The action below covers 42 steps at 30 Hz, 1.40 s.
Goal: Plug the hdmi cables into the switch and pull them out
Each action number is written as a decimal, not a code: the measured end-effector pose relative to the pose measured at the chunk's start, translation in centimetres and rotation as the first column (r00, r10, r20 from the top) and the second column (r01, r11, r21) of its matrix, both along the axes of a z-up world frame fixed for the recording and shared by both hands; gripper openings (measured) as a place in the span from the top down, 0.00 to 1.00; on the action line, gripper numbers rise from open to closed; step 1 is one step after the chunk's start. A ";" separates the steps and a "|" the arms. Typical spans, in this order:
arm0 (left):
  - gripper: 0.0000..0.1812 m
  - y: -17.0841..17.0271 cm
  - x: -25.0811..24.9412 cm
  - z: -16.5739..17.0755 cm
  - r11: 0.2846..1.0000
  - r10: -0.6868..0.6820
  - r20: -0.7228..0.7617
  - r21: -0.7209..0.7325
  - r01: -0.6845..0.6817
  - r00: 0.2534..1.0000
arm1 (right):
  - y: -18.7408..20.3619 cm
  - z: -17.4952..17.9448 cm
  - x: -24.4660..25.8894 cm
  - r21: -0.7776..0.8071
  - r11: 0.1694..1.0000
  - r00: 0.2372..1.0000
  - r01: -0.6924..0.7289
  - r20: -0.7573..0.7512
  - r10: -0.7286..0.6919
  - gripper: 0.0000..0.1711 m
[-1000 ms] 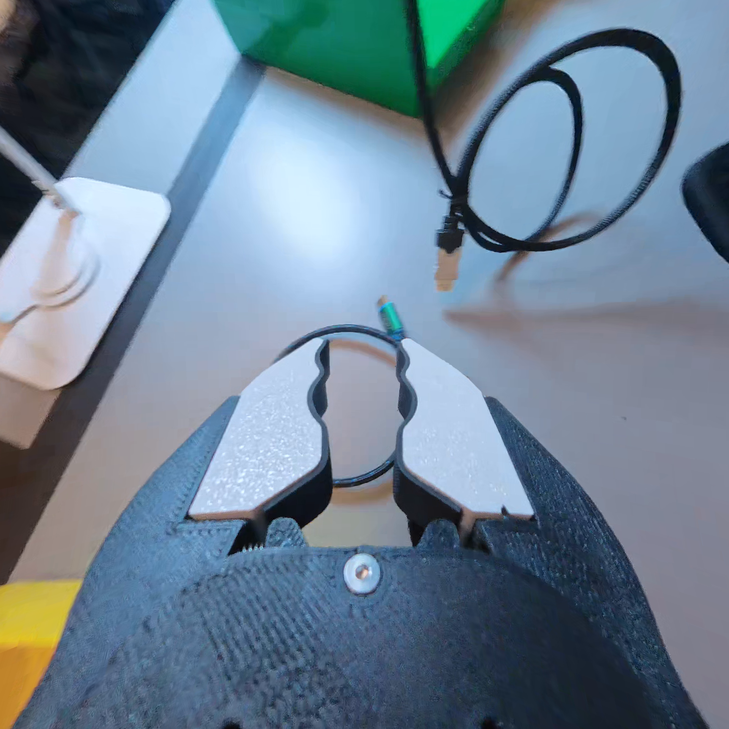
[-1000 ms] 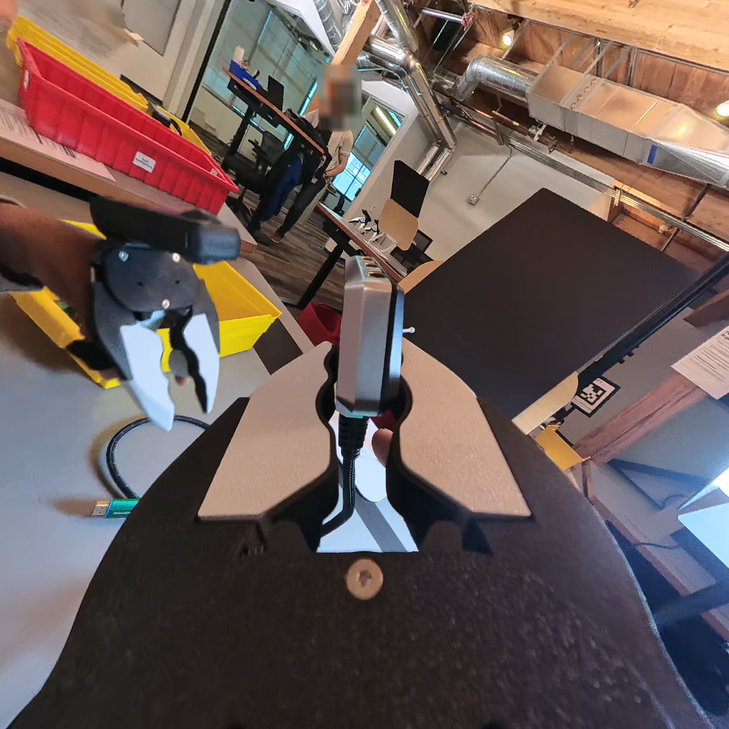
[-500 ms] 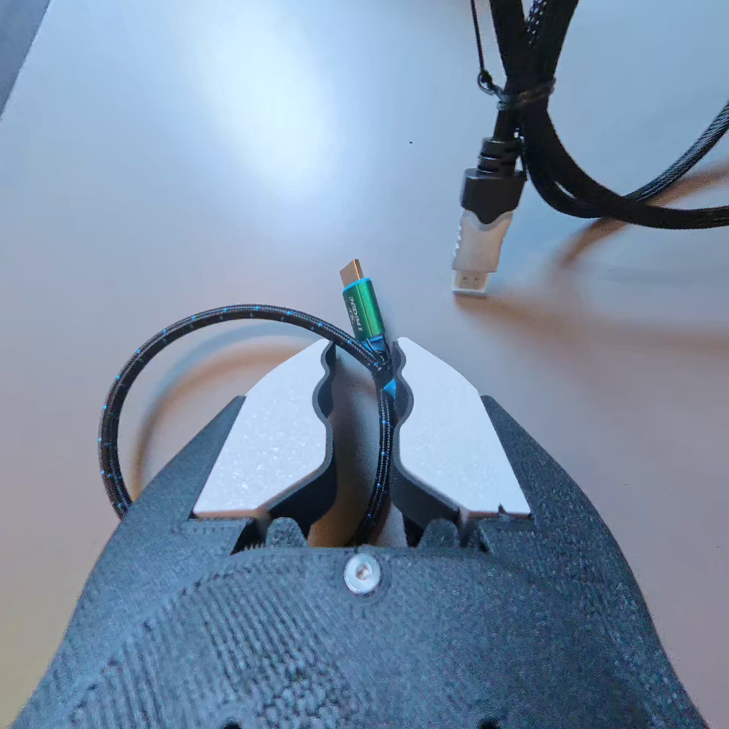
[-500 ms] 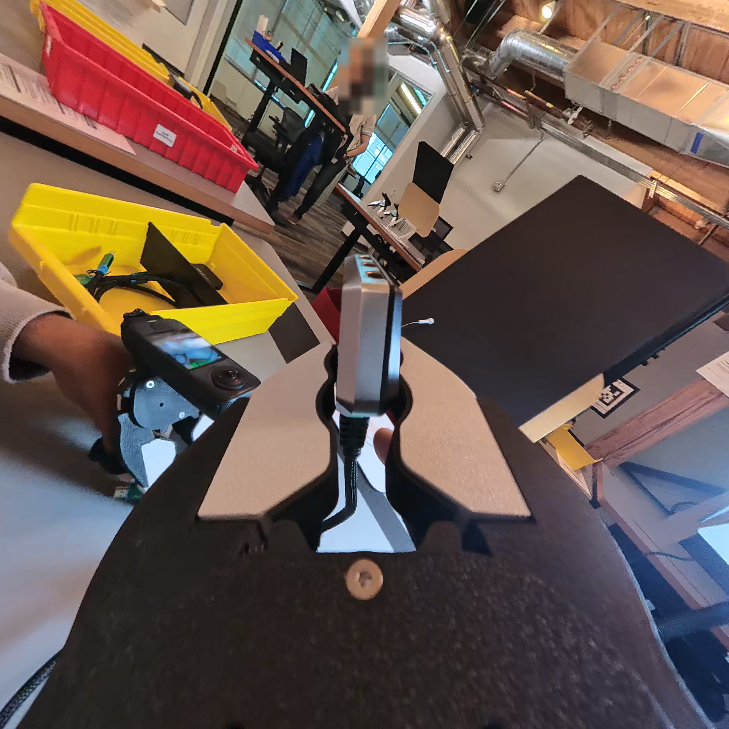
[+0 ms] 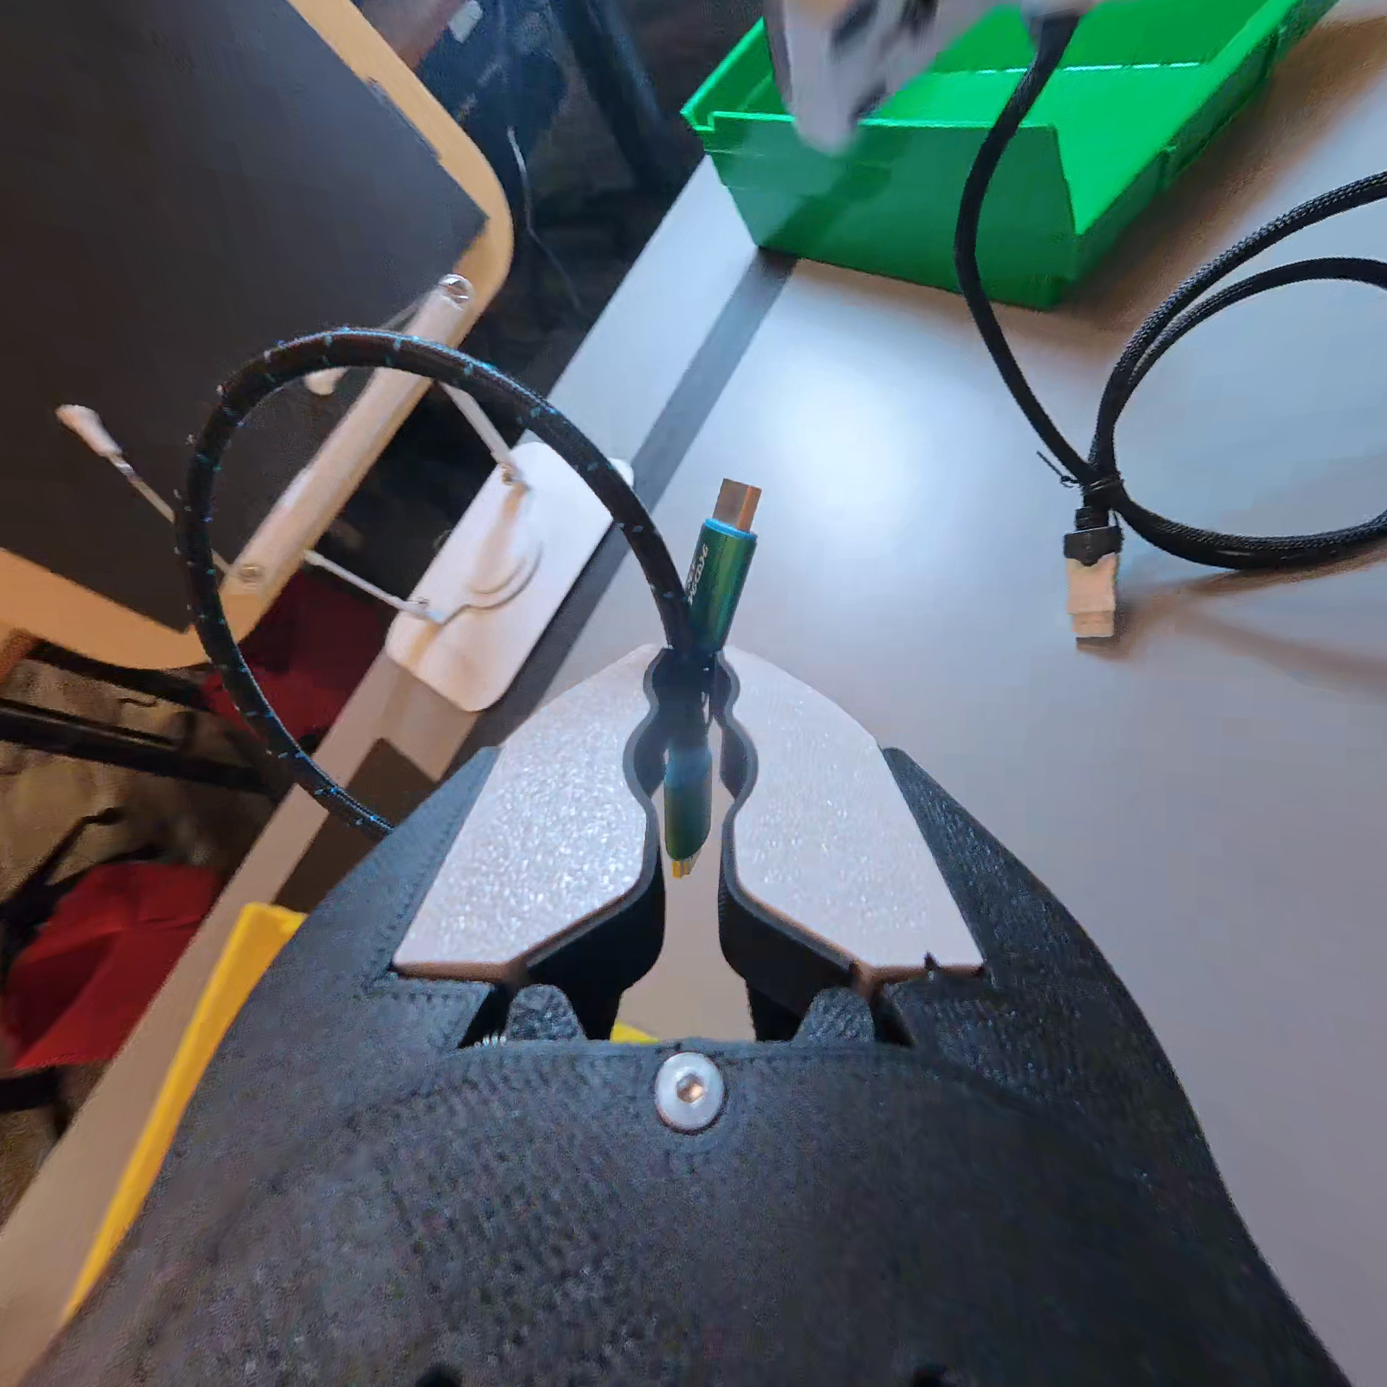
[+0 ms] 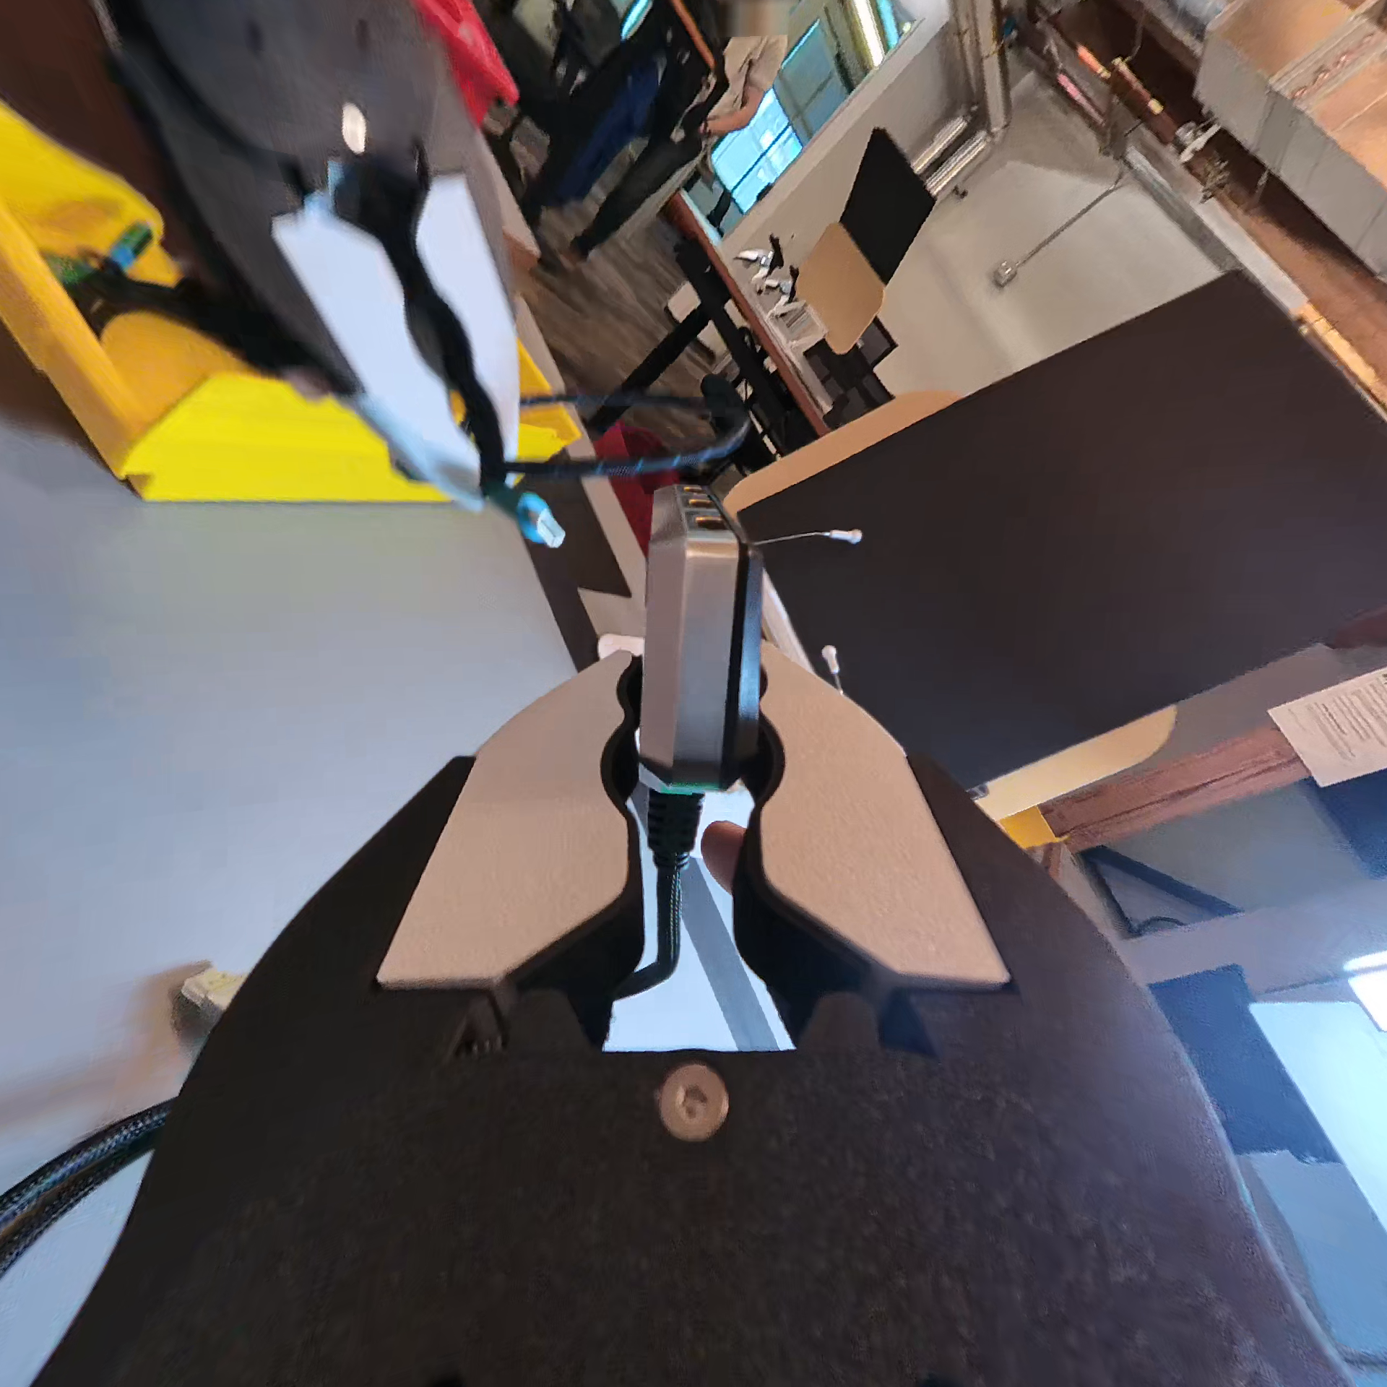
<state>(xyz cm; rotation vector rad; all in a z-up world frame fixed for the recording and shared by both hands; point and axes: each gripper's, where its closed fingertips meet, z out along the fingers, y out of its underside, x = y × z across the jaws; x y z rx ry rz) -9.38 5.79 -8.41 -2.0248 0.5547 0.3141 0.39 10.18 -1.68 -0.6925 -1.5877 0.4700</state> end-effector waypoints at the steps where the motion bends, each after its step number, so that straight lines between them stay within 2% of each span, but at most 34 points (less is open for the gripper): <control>1: 0.94 -0.5 -0.3 0.6 1.000 0.009 -0.029 0.000 -0.009 1.000 | -0.2 -0.7 -0.4 0.019 1.000 1.000 0.005 0.025 -0.006 0.86; 5: 0.94 -2.1 -0.5 1.2 0.999 0.005 -0.144 -0.044 -0.012 0.990 | -1.1 -4.2 -2.6 0.127 0.992 0.988 0.013 0.154 -0.033 0.86; 9: 0.94 -2.7 -0.4 0.2 0.992 -0.009 -0.233 -0.123 -0.021 0.972 | -2.4 -7.2 -4.2 0.190 0.982 0.969 -0.019 0.246 -0.029 0.86; 20: 0.94 -3.4 -1.1 -3.3 0.949 -0.031 -0.364 -0.303 -0.087 0.931 | -3.4 -9.7 -5.1 0.284 0.957 0.948 -0.055 0.315 -0.039 0.86; 28: 0.94 -4.5 -2.3 -5.4 0.900 -0.029 -0.335 -0.418 -0.121 0.942 | -5.7 -10.9 -6.0 0.376 0.913 0.950 -0.158 0.309 0.037 0.87; 38: 0.94 -5.2 -1.8 -5.5 0.901 -0.077 -0.192 -0.434 -0.014 0.978 | -7.3 -10.9 -5.7 0.328 0.914 0.941 -0.240 0.309 0.136 0.87; 42: 0.94 -5.4 -1.5 -5.0 0.909 -0.100 -0.171 -0.416 0.021 0.980 | -7.6 -10.6 -5.4 0.242 0.933 0.936 -0.265 0.299 0.188 0.87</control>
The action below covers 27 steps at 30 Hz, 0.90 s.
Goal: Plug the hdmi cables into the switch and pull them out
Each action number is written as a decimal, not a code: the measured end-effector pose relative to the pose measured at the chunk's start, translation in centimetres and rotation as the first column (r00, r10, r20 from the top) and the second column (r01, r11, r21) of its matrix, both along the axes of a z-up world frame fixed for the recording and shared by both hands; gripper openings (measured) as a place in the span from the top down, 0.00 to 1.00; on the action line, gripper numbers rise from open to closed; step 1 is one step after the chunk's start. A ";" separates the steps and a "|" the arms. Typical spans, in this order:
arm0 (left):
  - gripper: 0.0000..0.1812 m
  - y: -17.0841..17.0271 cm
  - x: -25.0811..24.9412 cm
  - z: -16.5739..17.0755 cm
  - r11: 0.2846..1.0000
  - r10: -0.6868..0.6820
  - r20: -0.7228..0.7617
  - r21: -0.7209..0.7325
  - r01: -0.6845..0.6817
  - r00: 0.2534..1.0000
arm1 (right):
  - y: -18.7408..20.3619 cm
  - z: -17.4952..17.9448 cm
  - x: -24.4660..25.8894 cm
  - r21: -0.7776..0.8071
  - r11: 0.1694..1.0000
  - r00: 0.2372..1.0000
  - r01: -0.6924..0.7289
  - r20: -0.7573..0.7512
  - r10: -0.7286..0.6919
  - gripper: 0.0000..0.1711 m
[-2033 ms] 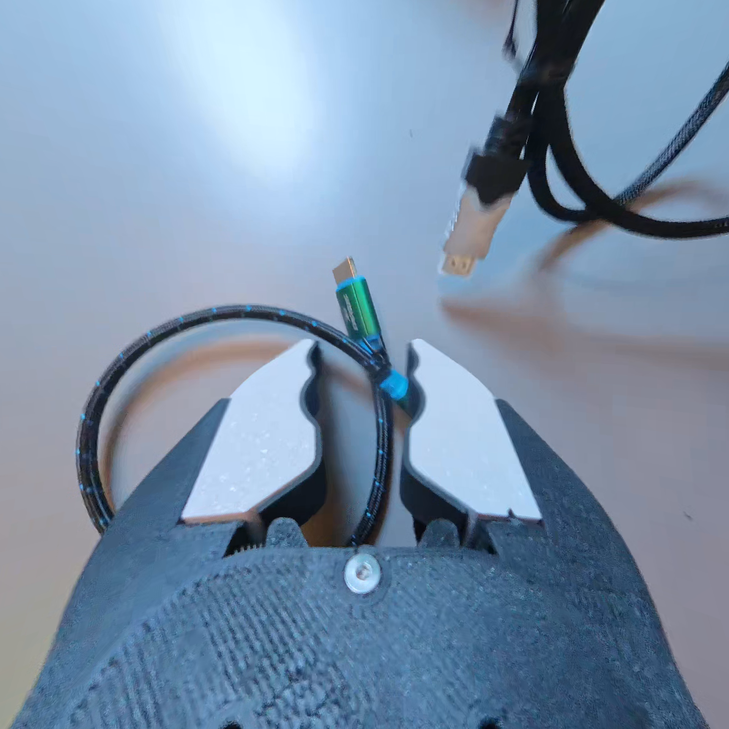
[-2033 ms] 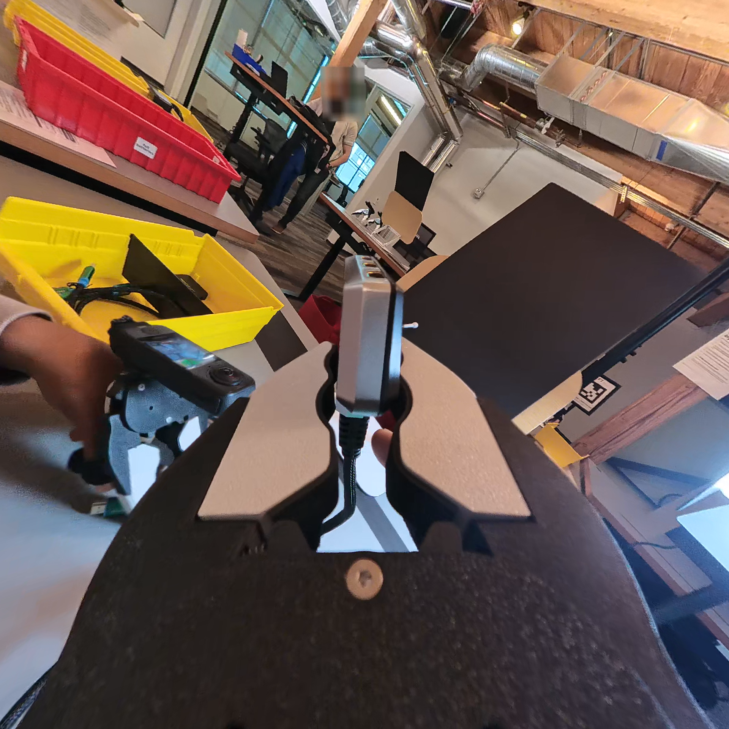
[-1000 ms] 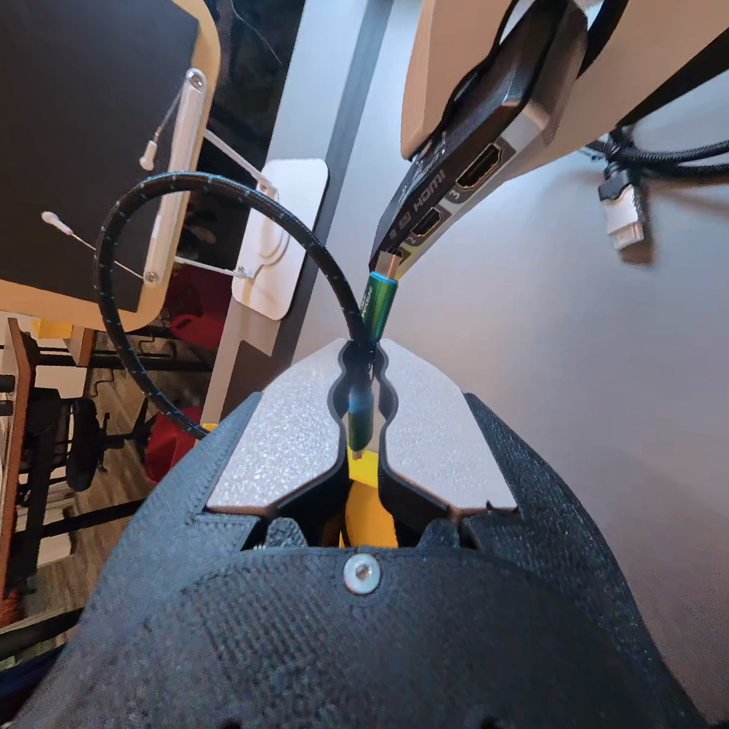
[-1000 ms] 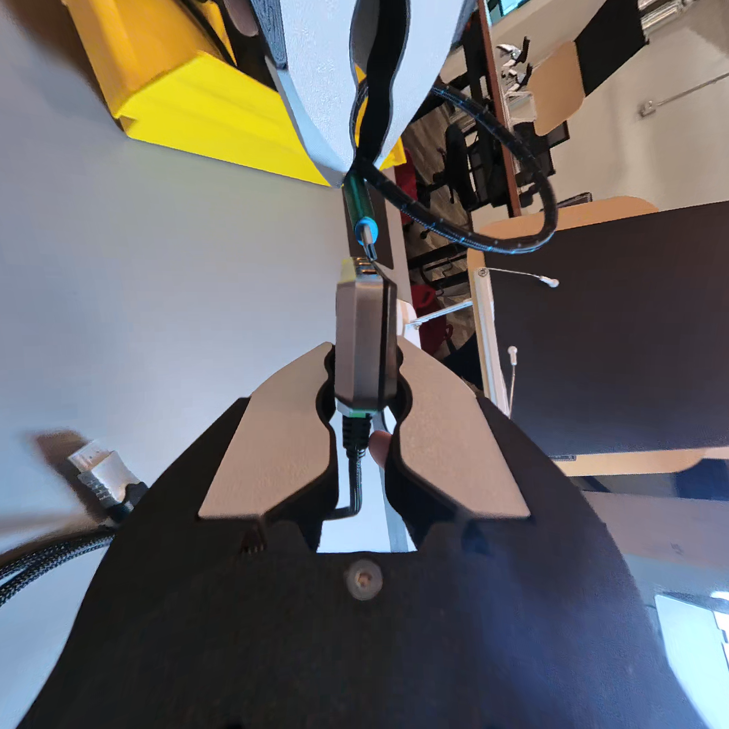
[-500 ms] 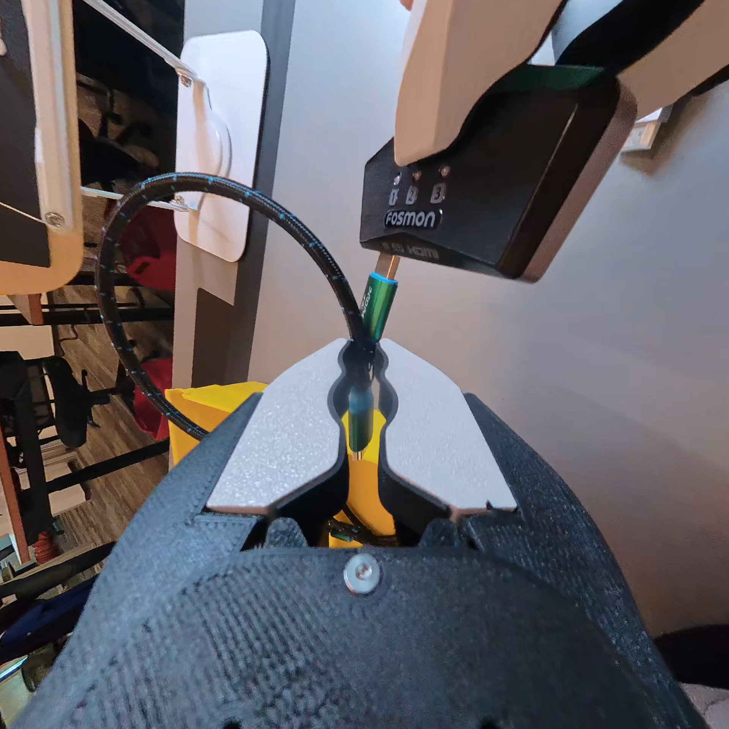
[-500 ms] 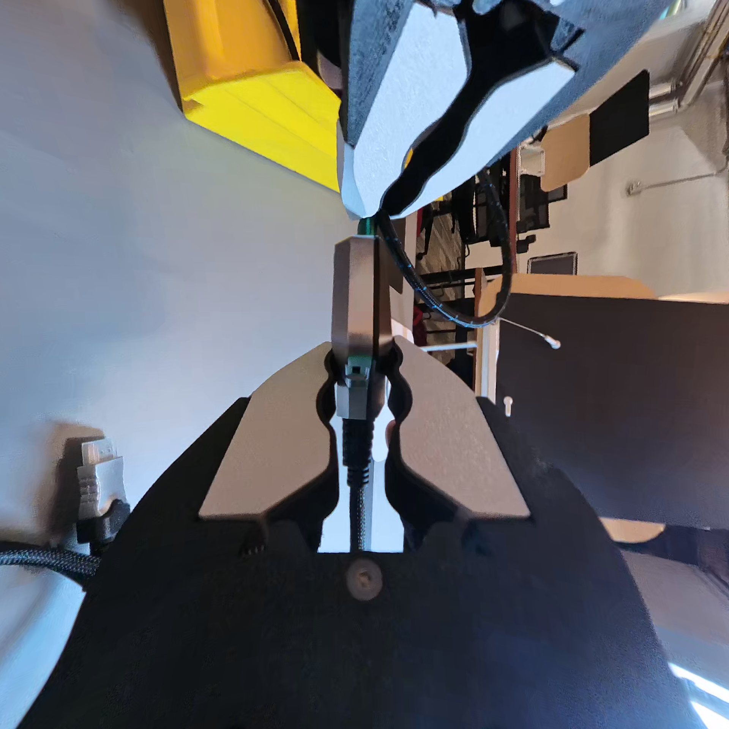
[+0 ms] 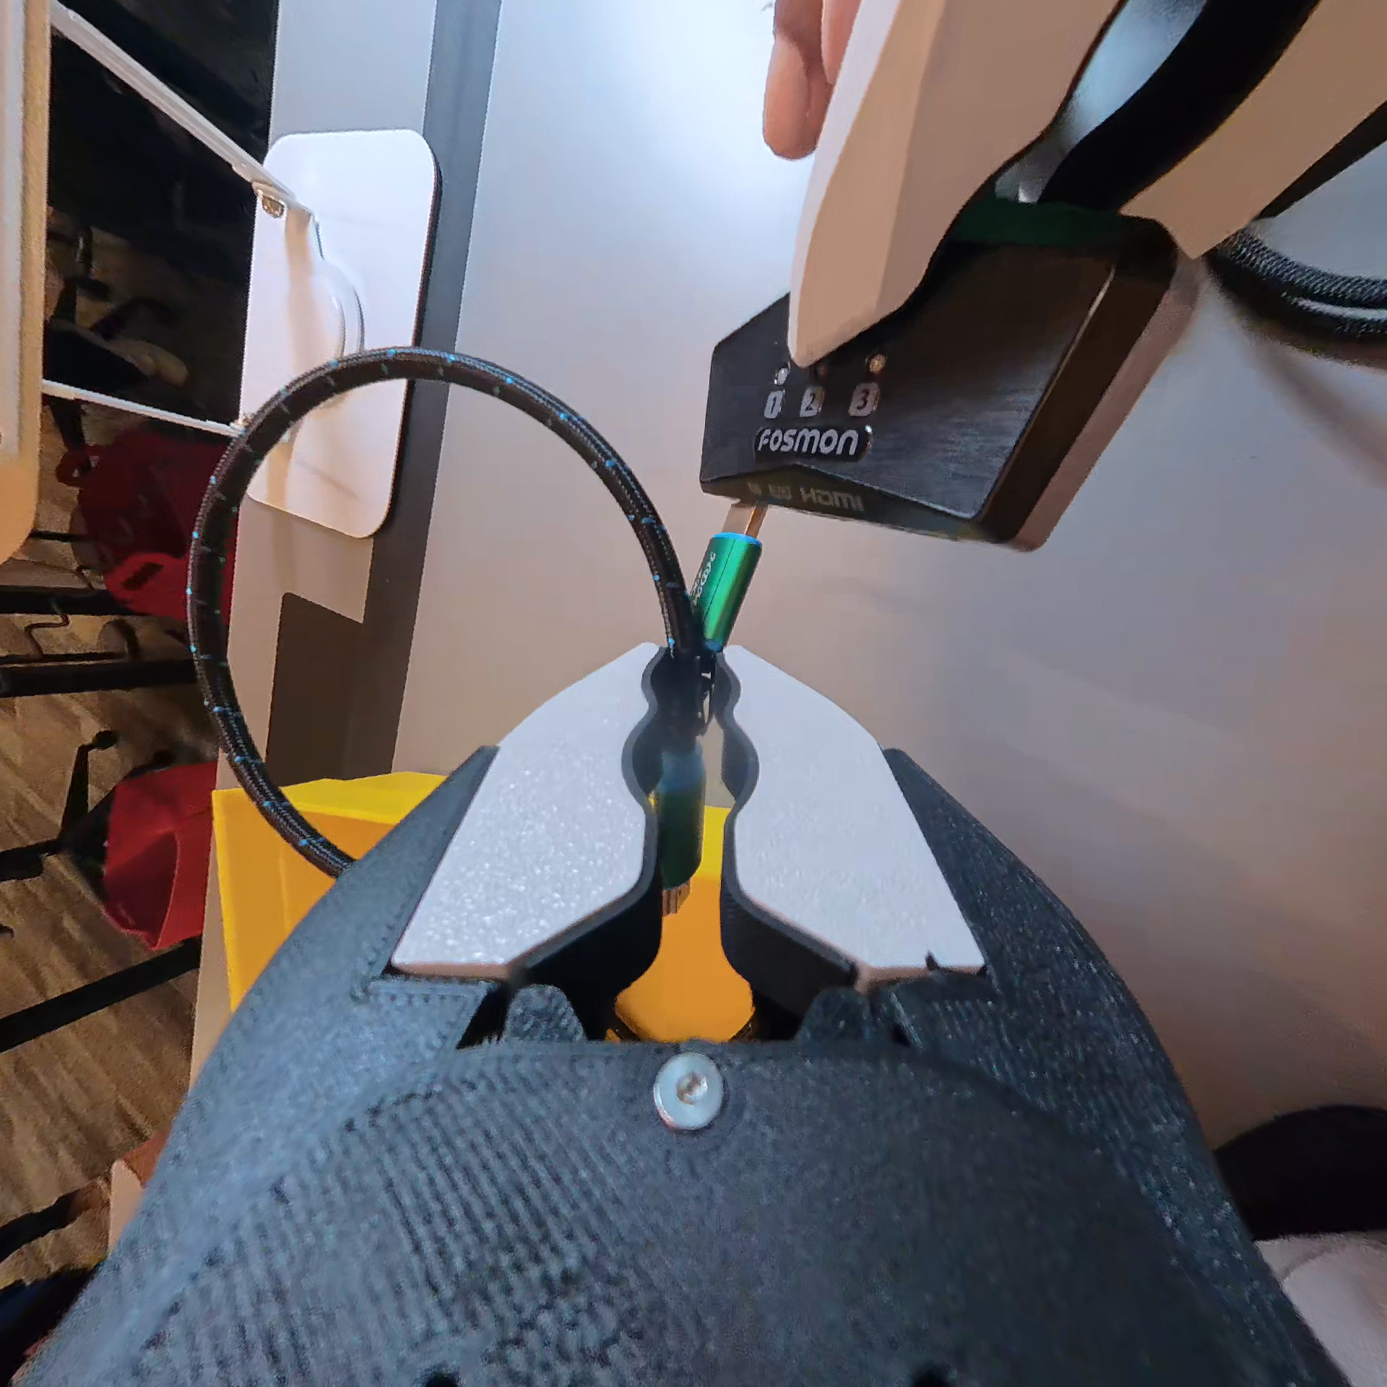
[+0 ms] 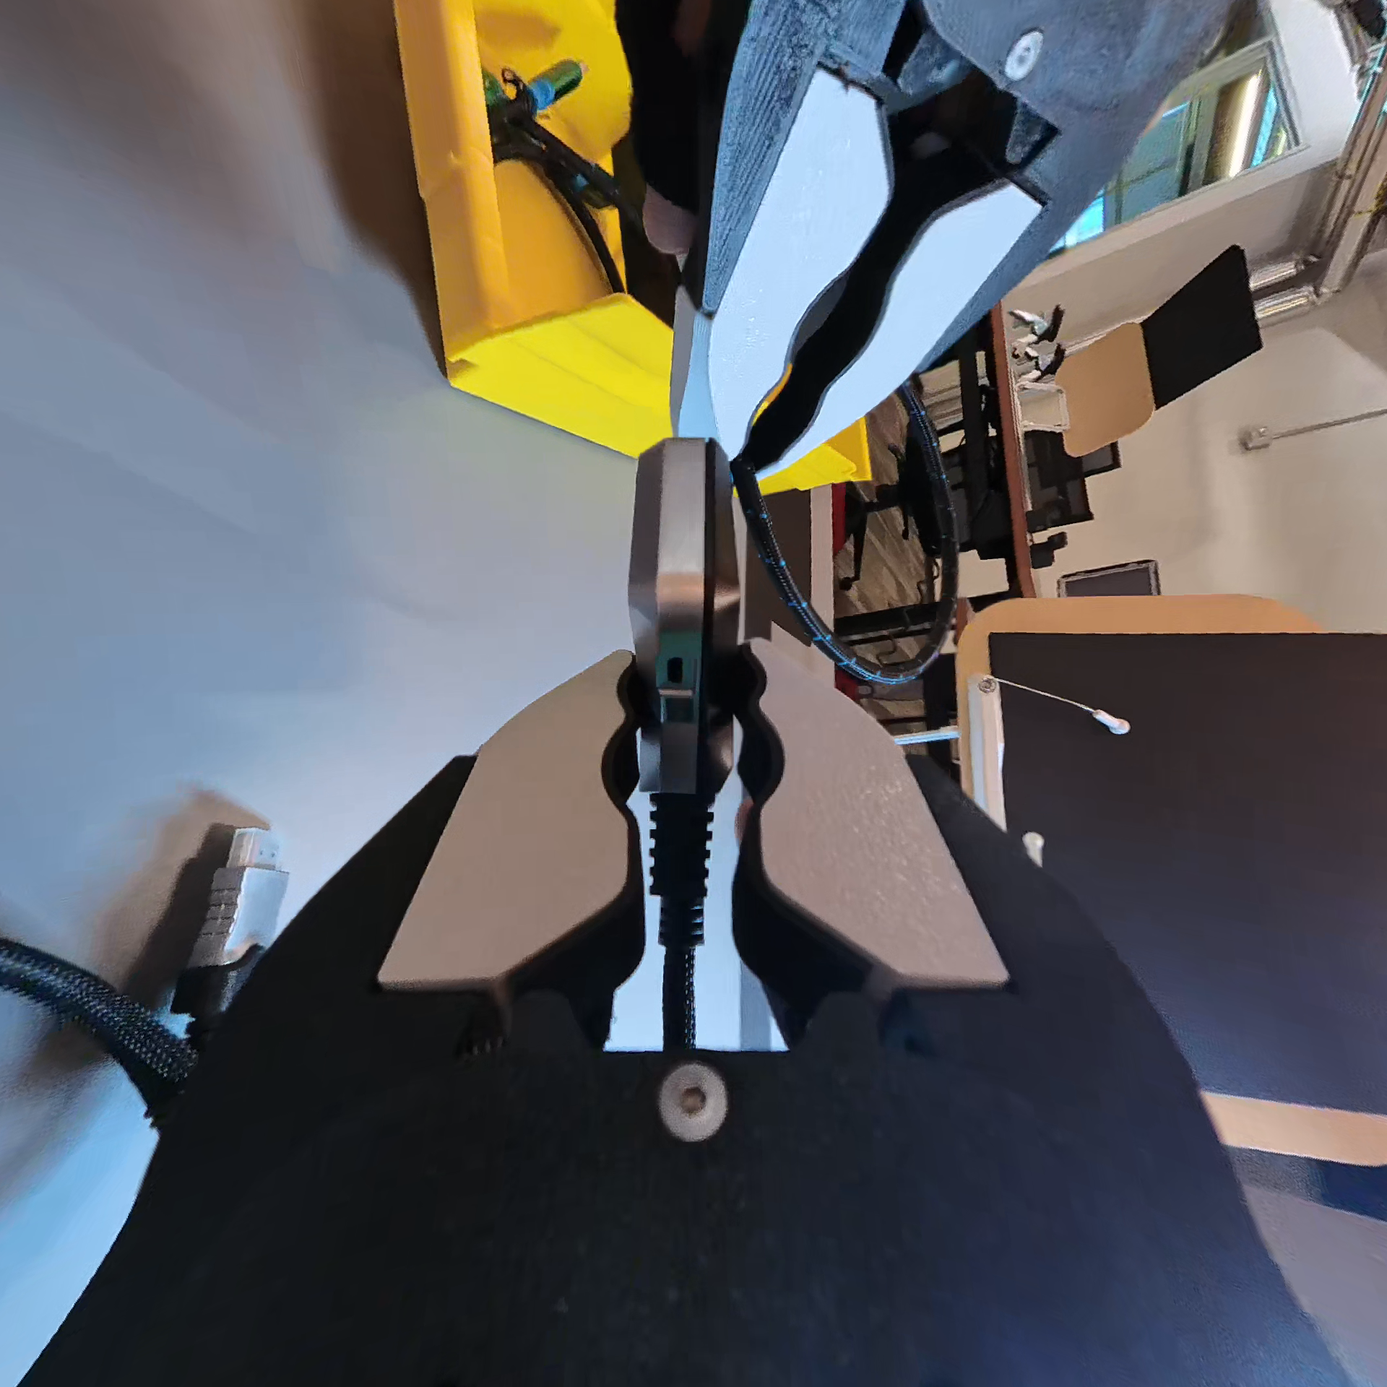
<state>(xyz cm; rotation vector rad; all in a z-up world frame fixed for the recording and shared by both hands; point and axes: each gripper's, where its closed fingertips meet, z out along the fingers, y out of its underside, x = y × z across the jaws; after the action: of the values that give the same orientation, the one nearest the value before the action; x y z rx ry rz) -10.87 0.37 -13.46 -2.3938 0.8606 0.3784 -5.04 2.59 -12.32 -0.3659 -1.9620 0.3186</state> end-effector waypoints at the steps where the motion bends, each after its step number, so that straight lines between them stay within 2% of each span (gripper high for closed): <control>1: 0.94 0.0 0.2 0.2 1.000 -0.010 0.019 0.007 0.010 1.000 | 0.0 0.1 0.1 -0.034 0.999 1.000 -0.006 0.004 0.006 0.87; 7: 0.94 -0.4 1.4 2.0 0.994 -0.080 0.147 0.084 0.069 0.986 | -0.4 1.9 1.3 -0.267 0.962 0.998 -0.059 0.002 0.062 0.87; 11: 0.93 -0.7 2.2 2.9 0.988 -0.123 0.202 0.119 0.101 0.972 | -0.7 2.7 1.9 -0.354 0.931 0.996 -0.085 -0.003 0.089 0.87; 22: 0.94 -1.2 3.7 3.4 0.981 -0.180 0.314 0.127 0.146 0.932 | -1.5 3.5 2.7 -0.477 0.868 0.989 -0.136 -0.007 0.151 0.87; 27: 0.94 -0.9 3.8 2.7 0.986 -0.160 0.292 0.097 0.137 0.943 | -1.4 3.2 2.6 -0.477 0.870 0.989 -0.124 0.011 0.147 0.87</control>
<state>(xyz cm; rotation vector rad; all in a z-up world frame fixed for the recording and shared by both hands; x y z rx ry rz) -7.12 -0.49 -10.73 -2.2227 0.8619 -0.0126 -2.40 1.17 -9.16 -0.5548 -1.9447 0.9013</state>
